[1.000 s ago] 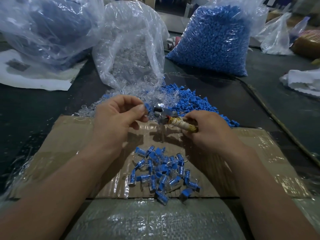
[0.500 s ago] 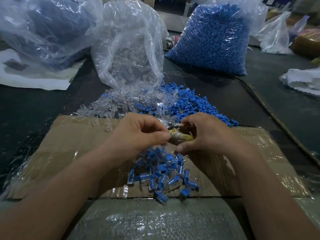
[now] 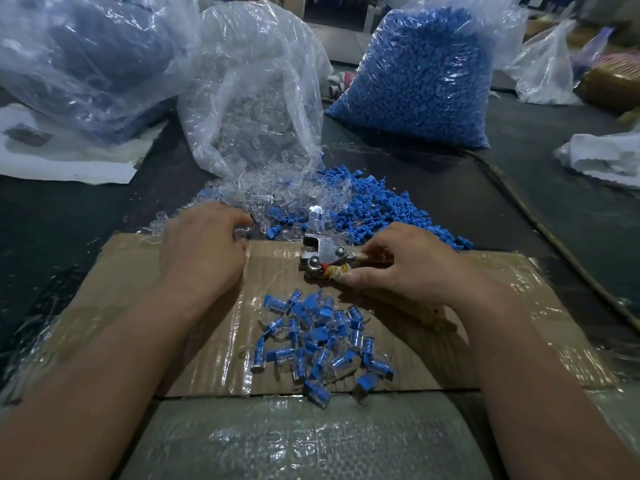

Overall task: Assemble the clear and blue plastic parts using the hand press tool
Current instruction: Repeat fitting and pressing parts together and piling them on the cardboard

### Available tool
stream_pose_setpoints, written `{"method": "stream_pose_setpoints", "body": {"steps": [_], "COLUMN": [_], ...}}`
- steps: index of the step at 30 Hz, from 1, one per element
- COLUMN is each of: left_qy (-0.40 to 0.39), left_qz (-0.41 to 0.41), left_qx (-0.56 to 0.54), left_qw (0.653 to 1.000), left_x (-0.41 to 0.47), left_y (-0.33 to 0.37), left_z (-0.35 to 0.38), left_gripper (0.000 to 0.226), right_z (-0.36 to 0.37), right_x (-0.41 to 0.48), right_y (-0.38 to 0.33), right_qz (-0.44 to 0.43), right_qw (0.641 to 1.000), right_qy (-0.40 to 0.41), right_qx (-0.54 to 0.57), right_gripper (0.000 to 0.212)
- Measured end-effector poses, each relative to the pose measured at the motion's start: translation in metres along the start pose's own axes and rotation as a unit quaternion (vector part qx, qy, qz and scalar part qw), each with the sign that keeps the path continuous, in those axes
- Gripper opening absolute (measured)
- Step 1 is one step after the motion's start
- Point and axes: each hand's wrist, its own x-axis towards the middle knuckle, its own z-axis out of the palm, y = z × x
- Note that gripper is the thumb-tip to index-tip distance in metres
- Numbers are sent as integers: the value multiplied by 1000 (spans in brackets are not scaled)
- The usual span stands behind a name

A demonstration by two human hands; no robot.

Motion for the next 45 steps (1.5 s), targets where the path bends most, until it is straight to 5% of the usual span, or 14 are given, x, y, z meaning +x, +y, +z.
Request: {"method": "stream_pose_setpoints", "body": {"steps": [4, 7, 10, 16, 24, 36, 41, 45], "left_qy": [2, 35, 54, -35, -102, -122, -119, -118], "left_qz": [1, 19, 46, -3, -82, -74, -73, -73], "left_qx": [-37, -90, -151, -270, -454, -502, -516, -522], "left_qw": [999, 995, 986, 962, 881, 853, 845, 842], "left_x": [0, -2, -6, -17, -19, -22, -23, -23], "left_y": [0, 2, 10, 28, 29, 32, 32, 32], "left_z": [2, 1, -3, -8, -5, 1, 0, -4], "left_gripper": [19, 15, 9, 17, 9, 15, 14, 12], "right_z": [2, 2, 4, 11, 18, 14, 16, 7], "right_x": [2, 6, 11, 26, 37, 39, 36, 24], "right_y": [0, 8, 17, 27, 27, 26, 22, 13], "right_qz": [2, 14, 25, 53, -22, -3, -31, -25], "right_qw": [999, 993, 982, 967, 982, 992, 983, 945], "right_qy": [24, 105, 181, 243, 182, 123, 178, 284], "right_qx": [24, 44, 53, 61, 46, 33, 32, 162], "right_gripper": [61, 27, 18, 17, 26, 22, 16, 11]}}
